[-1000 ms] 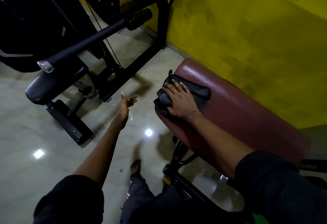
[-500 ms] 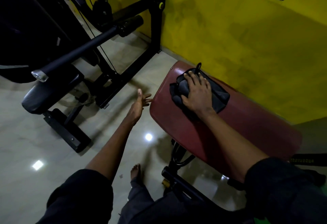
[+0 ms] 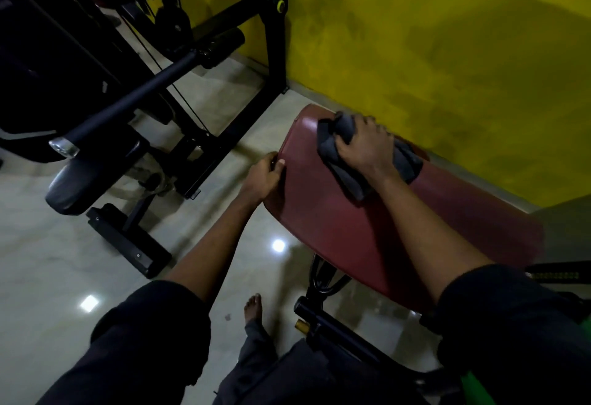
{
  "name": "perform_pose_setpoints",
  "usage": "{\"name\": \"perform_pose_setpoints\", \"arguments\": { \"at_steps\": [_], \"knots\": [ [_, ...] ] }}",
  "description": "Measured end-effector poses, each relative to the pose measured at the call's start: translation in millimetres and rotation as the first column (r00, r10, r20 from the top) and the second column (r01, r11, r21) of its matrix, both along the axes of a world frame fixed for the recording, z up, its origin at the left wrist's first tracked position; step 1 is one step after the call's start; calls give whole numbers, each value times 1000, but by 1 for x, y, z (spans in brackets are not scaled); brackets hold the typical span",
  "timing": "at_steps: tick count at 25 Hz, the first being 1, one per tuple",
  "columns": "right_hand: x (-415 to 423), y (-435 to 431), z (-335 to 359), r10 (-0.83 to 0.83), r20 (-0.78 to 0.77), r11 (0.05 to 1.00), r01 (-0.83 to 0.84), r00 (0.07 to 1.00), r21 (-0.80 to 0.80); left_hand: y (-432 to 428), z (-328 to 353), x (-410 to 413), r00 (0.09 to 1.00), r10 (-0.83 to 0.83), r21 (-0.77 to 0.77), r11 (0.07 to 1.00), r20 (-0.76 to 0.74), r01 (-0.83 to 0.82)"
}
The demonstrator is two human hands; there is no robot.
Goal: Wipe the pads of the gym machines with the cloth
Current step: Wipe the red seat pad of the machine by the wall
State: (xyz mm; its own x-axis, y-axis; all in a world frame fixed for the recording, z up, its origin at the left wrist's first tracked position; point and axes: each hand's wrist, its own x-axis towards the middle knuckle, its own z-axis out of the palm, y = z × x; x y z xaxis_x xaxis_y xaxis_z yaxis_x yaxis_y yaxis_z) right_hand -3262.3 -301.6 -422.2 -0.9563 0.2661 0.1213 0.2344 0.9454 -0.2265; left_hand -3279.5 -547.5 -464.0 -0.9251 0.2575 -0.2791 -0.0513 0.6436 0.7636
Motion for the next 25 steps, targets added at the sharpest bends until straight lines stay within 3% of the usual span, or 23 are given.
{"name": "perform_pose_setpoints", "arguments": {
  "at_steps": [3,7,14,17,20,23,25],
  "knots": [
    [39,30,-3,-95,-58,994,98,994,48,17,4,-9,998,-57,79,995,-14,58],
    [26,1,-6,-156,-56,982,161,986,96,19,-10,-23,992,-124,-23,992,-25,123],
    [-1,-31,-3,108,-41,993,-106,993,41,17,-11,-31,965,-220,-73,975,-141,211],
    [47,1,-11,-81,-164,997,82,983,-1,23,0,-49,830,-439,-231,897,-344,378],
    [103,36,-20,-292,-217,956,291,932,-37,45,16,-57,752,-548,-333,832,-366,444],
    [104,41,-19,-532,-188,845,530,825,-65,70,24,-60,726,-586,-333,808,-360,486],
    [91,28,-15,-547,-151,837,544,823,-65,87,28,-61,725,-588,-324,807,-358,494]
  ]
}}
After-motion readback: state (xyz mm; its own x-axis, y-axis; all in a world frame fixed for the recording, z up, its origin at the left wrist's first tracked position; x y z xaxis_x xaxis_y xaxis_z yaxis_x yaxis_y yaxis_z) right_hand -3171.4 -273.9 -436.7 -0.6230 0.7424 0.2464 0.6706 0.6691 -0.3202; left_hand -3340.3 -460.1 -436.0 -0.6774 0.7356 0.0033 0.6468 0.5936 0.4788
